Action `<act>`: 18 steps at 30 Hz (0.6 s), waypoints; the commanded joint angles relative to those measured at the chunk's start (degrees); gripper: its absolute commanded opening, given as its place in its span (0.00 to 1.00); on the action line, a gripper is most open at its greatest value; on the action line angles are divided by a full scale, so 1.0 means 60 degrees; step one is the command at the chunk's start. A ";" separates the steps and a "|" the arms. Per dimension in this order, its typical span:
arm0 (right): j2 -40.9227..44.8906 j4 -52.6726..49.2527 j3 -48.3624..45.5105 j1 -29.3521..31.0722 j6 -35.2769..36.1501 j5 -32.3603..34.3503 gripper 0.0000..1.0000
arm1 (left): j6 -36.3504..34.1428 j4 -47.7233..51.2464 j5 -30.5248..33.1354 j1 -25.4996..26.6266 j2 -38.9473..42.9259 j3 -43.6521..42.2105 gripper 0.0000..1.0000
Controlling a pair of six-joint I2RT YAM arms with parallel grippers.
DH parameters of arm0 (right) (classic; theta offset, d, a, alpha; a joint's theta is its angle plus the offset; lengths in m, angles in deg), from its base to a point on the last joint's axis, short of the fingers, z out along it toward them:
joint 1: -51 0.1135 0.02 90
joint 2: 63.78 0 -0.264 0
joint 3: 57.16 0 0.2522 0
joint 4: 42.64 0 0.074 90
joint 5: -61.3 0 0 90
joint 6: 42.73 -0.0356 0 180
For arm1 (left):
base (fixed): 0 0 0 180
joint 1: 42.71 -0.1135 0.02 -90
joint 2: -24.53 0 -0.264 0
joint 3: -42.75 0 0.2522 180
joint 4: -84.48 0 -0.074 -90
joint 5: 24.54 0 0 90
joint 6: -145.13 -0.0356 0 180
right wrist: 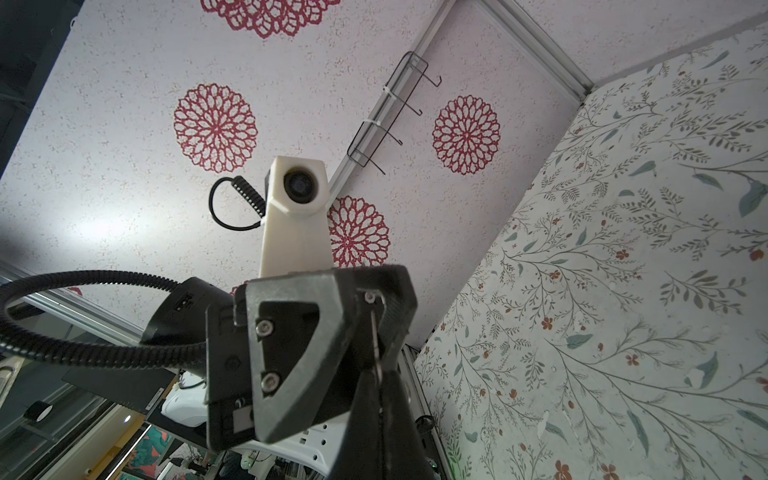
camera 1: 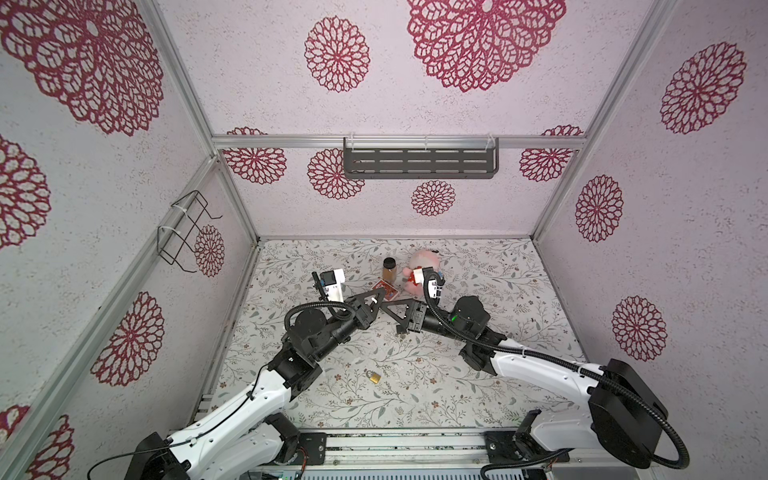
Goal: Unlock with the key
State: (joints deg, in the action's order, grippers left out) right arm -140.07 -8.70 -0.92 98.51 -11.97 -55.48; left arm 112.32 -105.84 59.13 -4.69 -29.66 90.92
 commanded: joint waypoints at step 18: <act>0.0529 -0.0171 0.0069 -0.0047 0.0004 -0.0040 0.07 | 0.0000 0.0665 -0.0070 -0.0243 0.0214 0.0212 0.00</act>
State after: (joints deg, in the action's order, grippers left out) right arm -138.96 -11.32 -0.92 98.42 -12.74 -55.53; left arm 112.84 -102.78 58.67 -5.37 -29.03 91.19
